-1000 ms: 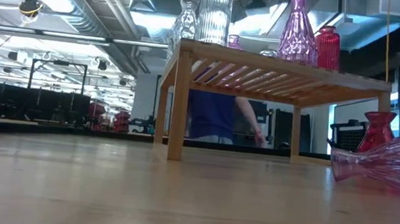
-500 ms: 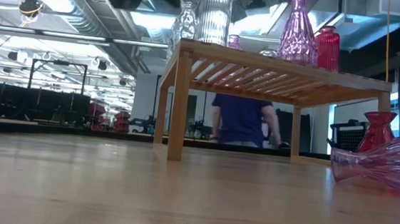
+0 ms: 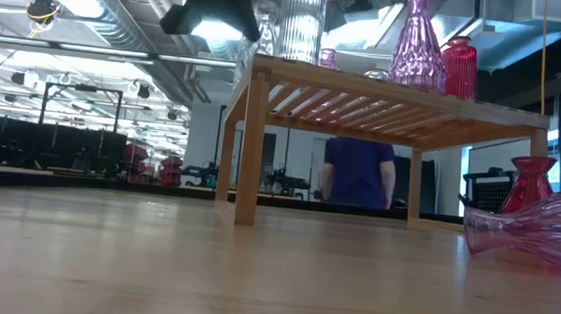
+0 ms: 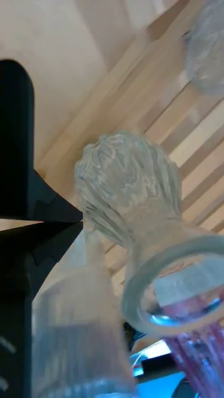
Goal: Sort vases onto shelf
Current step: Adjust the pink vase on the shelf
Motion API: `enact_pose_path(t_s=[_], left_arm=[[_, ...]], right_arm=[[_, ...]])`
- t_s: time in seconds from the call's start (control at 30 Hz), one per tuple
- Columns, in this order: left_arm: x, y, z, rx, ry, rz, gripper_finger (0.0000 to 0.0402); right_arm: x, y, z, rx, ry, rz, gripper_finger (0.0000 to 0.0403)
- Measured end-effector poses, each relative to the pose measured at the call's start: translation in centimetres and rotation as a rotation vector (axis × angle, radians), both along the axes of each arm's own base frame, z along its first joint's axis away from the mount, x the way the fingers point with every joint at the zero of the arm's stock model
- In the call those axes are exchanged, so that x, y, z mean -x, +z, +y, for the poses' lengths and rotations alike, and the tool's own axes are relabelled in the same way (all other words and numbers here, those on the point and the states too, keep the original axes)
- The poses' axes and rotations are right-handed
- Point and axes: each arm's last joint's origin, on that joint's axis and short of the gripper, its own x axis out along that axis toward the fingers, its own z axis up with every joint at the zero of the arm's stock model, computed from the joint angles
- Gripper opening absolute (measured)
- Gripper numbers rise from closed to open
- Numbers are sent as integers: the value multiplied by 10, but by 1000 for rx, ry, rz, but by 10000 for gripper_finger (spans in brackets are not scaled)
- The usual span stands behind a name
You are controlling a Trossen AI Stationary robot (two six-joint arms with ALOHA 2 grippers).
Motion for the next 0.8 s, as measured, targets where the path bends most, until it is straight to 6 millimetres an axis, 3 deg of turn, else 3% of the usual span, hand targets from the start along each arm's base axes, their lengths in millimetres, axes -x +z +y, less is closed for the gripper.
enact_pose_path(t_s=[0.3, 0.43, 0.8], left_arm=[[3, 3, 10, -35, 0, -2, 0], [15, 16, 7, -26, -2, -43, 0], [52, 38, -5, -3, -12, -58, 0]], right_arm=[[1, 0, -5, 7, -184, 1, 183], [0, -1, -12, 28, -324, 8, 183], [-29, -9, -37, 62, -414, 47, 183]])
